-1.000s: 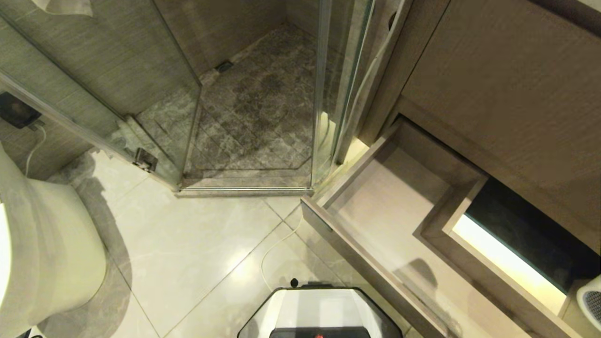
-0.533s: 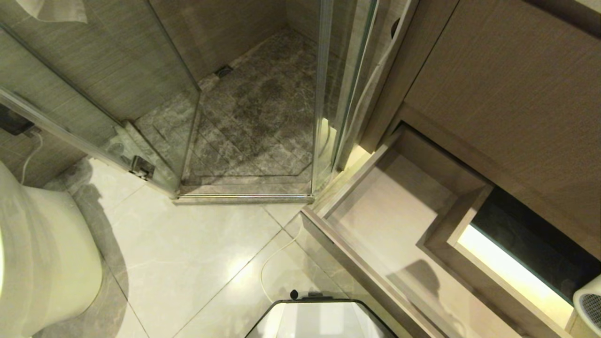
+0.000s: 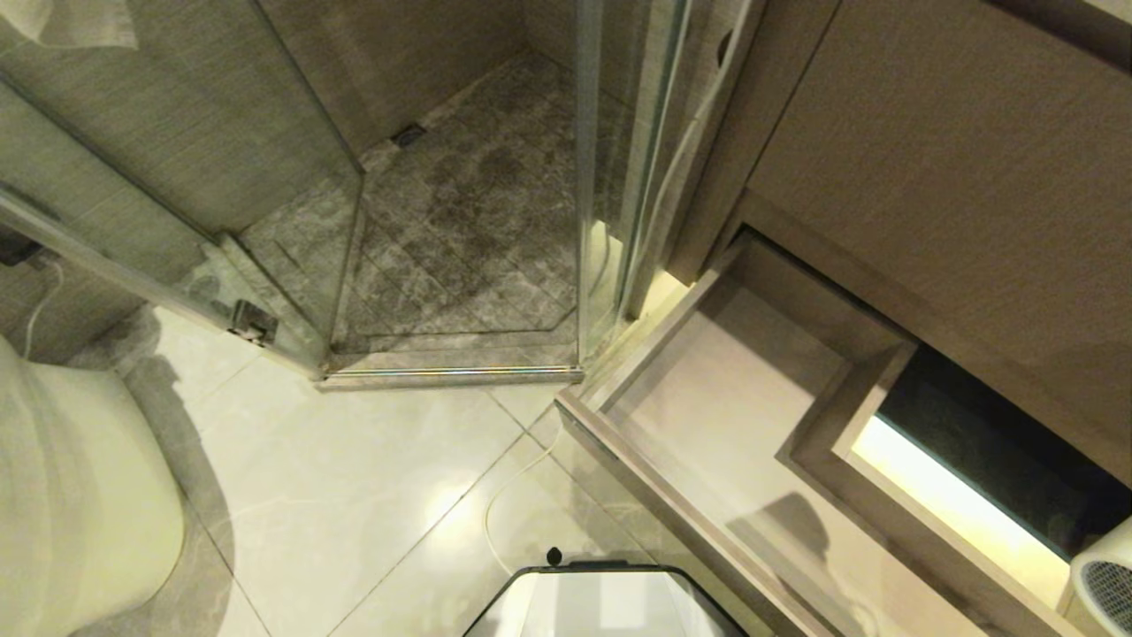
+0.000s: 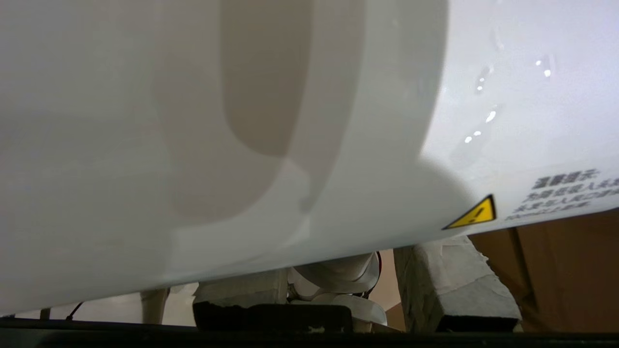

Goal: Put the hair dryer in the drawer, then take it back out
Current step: Put it into the drawer

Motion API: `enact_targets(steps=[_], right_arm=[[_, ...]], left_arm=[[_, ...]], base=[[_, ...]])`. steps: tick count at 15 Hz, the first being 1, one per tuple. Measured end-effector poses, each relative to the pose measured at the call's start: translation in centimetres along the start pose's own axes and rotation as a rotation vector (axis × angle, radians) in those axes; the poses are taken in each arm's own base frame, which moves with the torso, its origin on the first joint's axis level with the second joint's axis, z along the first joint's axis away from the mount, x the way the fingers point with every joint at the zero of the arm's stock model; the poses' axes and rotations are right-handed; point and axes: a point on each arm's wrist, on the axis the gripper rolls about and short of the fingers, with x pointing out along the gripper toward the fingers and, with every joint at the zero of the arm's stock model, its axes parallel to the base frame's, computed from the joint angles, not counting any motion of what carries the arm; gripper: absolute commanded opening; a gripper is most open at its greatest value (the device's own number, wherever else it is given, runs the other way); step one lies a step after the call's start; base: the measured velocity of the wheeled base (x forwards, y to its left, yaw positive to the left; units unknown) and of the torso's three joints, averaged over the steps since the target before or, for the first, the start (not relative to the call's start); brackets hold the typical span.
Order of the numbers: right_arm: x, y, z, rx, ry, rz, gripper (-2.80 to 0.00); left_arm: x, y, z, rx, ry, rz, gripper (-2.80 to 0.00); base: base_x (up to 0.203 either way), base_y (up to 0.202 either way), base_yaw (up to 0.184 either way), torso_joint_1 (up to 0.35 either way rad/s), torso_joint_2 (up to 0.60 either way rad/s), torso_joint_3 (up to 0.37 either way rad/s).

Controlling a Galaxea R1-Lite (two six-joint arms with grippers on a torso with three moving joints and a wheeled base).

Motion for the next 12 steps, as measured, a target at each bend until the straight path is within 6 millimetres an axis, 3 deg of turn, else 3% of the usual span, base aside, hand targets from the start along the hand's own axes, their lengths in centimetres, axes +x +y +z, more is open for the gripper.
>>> enact_targets(steps=[12], right_arm=[[0.05,-0.02,0.01,-0.002,0.004,0.0,-2.8]], left_arm=[[0.0,0.0,0.01,0.0,-0.001,0.0,-2.8]], base=[[-0.001,0.008,-0.167,0.002,0.0,0.003]])
